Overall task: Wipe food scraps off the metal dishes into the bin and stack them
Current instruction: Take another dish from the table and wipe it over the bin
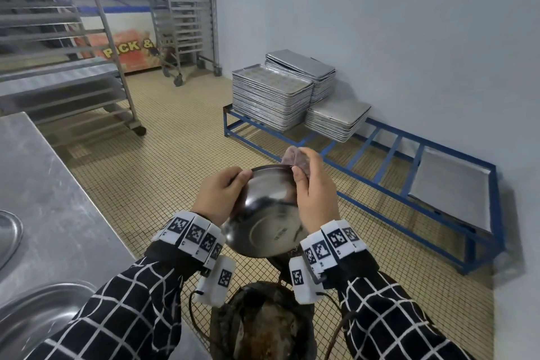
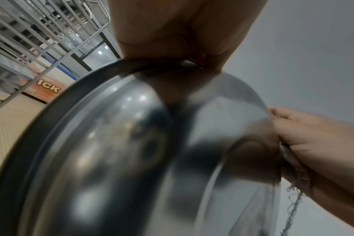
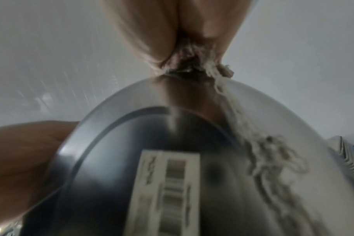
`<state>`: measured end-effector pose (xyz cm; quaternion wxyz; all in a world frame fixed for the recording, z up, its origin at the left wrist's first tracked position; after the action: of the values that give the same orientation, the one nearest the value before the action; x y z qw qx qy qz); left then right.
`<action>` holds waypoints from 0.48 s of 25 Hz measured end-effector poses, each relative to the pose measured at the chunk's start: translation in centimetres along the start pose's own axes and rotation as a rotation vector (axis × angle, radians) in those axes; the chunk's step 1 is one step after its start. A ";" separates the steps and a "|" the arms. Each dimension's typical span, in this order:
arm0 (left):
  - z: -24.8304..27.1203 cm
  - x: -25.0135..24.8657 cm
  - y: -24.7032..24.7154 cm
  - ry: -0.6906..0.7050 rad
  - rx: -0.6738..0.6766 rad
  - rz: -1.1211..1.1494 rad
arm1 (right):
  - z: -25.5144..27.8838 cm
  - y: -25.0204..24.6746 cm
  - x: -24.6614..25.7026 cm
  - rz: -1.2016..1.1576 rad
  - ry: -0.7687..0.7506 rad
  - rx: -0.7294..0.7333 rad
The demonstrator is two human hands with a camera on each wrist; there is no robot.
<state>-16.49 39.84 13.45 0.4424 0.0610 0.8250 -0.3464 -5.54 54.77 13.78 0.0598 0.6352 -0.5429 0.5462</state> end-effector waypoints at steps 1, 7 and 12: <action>-0.1 0.0 0.0 -0.014 -0.019 0.015 | 0.5 -0.1 0.2 -0.046 -0.004 -0.058; -0.5 -0.3 -0.1 -0.014 -0.117 0.070 | 3.3 2.3 1.2 0.251 -0.233 -0.091; -0.4 0.0 -0.4 -0.013 -0.128 0.123 | 1.4 1.5 -0.9 -0.013 0.120 -0.201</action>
<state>-16.94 39.78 13.82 0.4713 0.0806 0.8372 -0.2655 -5.60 53.80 11.80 0.1592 0.5956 -0.5860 0.5258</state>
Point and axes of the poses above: each hand's wrist, its own z-axis away from the middle knuckle, its own y-axis out of the palm, x = y × z, the point moved 3 cm from there along -z, towards the middle knuckle, and after that the axes turned 10 degrees about y, right-handed, at the moved point
